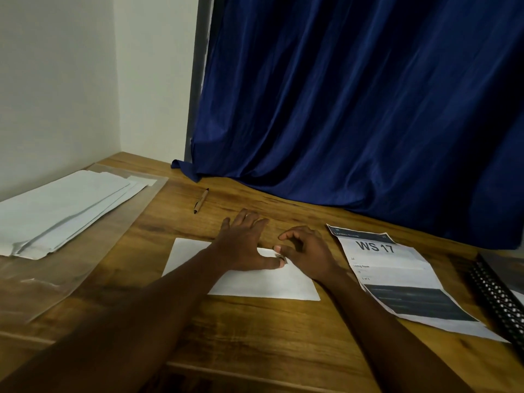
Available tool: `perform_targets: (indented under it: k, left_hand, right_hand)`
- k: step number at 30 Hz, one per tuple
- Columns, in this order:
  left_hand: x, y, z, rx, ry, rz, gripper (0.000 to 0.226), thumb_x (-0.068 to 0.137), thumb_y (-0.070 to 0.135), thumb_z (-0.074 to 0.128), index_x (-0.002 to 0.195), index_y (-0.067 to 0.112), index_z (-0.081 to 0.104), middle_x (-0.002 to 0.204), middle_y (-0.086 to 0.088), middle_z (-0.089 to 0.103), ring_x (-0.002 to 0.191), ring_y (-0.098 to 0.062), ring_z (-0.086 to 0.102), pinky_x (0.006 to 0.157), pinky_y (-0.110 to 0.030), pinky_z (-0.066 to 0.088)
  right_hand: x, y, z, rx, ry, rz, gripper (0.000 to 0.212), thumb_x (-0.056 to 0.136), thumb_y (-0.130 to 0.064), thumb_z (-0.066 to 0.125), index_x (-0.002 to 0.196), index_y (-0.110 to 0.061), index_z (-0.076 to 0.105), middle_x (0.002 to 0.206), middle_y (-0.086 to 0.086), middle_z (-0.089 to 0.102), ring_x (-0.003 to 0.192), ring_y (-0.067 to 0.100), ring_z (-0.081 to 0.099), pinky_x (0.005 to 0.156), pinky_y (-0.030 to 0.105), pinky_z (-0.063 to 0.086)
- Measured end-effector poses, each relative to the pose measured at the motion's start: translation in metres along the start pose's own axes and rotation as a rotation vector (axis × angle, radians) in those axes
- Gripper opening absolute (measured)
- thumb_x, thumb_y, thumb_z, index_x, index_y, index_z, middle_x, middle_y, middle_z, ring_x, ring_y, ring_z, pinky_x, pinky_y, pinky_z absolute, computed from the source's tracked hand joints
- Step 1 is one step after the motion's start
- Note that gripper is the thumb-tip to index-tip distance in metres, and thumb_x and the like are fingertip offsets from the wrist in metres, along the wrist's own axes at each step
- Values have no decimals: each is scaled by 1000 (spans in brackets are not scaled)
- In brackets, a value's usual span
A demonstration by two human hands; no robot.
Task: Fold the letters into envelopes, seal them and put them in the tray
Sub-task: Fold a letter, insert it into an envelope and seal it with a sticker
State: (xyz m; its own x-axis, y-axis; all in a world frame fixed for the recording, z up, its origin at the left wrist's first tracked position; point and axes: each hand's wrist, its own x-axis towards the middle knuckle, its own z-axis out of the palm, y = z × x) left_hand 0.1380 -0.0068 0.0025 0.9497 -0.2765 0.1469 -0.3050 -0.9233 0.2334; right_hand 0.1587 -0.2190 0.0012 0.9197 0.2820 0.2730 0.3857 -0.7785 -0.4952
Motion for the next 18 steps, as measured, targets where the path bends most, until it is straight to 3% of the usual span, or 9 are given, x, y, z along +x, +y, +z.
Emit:
perform_targets:
  k: [2,4,7,10,14,18]
  left_hand:
    - [1,0,1,1,-5,-9,119,68,95,47,161,29,11,170,1,3,156,-27,-6,122,-64,5]
    - [1,-1,2,-4,-8,-13,121,67,96,46,160,29,10,170,1,3,156,-27,-7,122,-64,5]
    - [1,-2,2,-4,-7,-2,118,67,98,35,160,28,12,170,1,4,156,-27,-5,122,-64,6]
    - [0,-3,0,-12,6,13,92,89,78,40,160,26,13,170,0,6,156,-28,-3,122,-62,6]
    - [-1,-3,1,55,16,17,82,94,64,46,160,26,13,169,-2,6,156,-30,-3,123,-61,6]
    - [-2,-3,2,63,32,6,83,94,64,46,161,26,13,169,-3,5,156,-30,-4,123,-59,5]
  right_hand:
    - [-2,0,0,8,2,21,29,85,-60,66,105,-39,69,110,-21,65,107,9,58,94,41,55]
    - [-5,-1,-3,83,15,52,37,86,-65,59,109,-37,69,109,-21,68,107,7,60,94,42,56]
    - [-16,-2,-10,61,-58,38,43,89,-60,65,126,-37,64,128,-20,62,121,4,53,103,33,50]
    - [-29,-5,-16,35,-147,-7,56,87,-50,74,138,-33,57,139,-16,53,129,3,46,108,25,42]
    - [-41,-8,-25,101,-218,12,67,85,-46,79,145,-33,51,138,-21,48,118,-13,47,94,1,36]
    - [-52,-7,-33,142,-227,52,80,77,-45,86,147,-36,48,134,-28,45,111,-24,42,82,-5,38]
